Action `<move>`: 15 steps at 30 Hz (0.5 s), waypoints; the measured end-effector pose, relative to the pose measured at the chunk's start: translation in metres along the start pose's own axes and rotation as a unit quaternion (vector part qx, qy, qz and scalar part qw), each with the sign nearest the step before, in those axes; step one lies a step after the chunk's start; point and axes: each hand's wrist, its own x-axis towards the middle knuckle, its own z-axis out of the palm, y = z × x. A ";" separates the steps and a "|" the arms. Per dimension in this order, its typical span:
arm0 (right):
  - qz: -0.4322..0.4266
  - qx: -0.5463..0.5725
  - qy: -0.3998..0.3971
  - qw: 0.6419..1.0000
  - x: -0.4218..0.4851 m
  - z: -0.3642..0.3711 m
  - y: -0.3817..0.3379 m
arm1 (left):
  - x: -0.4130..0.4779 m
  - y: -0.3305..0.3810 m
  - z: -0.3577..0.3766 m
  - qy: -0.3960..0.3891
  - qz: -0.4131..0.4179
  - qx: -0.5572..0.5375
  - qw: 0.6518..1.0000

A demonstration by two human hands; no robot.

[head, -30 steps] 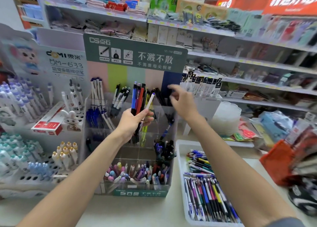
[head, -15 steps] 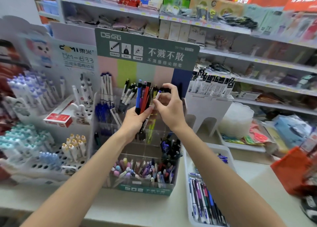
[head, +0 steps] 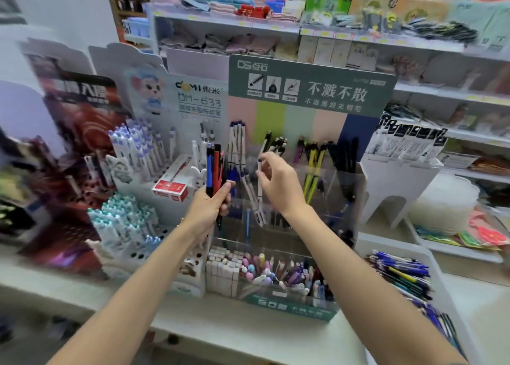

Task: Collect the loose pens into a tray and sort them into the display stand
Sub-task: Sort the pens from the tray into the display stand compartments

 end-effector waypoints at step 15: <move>0.112 0.237 -0.050 0.964 0.004 -0.022 -0.018 | 0.002 0.006 0.032 -0.087 0.006 0.030 0.996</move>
